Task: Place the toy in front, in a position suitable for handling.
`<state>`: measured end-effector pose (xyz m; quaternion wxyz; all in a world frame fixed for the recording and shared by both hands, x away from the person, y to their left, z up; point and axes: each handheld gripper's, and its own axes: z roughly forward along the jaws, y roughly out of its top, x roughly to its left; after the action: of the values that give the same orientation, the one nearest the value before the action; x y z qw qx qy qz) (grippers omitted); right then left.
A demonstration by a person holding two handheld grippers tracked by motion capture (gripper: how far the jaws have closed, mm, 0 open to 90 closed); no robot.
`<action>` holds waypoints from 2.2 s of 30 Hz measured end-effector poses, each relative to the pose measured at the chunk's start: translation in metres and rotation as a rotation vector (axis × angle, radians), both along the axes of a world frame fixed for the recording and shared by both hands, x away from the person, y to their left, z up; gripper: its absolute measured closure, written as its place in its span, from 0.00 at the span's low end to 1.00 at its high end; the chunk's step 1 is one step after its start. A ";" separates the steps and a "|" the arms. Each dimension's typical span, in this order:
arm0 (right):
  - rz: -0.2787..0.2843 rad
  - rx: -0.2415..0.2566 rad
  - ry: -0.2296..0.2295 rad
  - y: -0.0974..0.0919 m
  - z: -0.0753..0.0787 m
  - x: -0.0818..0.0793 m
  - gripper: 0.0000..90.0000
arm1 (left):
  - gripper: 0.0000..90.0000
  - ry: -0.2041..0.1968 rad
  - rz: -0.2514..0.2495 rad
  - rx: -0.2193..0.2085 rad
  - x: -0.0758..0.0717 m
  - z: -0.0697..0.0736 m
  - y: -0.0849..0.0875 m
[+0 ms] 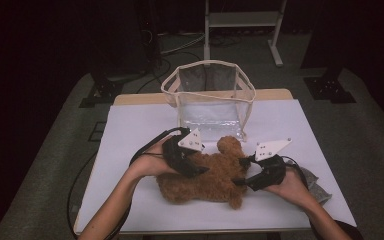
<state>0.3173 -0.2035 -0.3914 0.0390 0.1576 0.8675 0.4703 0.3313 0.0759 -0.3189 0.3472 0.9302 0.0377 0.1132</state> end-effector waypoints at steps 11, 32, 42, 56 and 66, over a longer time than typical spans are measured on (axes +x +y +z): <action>-0.017 -0.008 0.015 0.006 0.002 0.015 0.37 | 0.31 -0.033 0.008 -0.038 -0.007 0.015 0.015; -0.055 0.016 0.045 0.019 0.008 0.048 0.35 | 0.28 -0.039 0.152 -0.057 -0.034 -0.019 0.085; -0.041 0.050 0.029 0.011 0.012 0.046 0.34 | 0.27 -0.058 0.197 -0.033 -0.029 -0.043 0.089; 0.055 0.030 0.041 -0.008 -0.009 0.028 0.33 | 0.27 -0.068 0.220 -0.058 -0.022 -0.046 0.092; 0.075 -0.012 0.043 0.021 -0.013 0.041 0.37 | 0.24 -0.132 0.265 -0.103 -0.041 -0.046 0.121</action>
<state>0.3582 -0.1827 -0.4039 0.0039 0.1350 0.8763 0.4626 0.2903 0.1969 -0.3649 0.3783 0.8884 0.1430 0.2170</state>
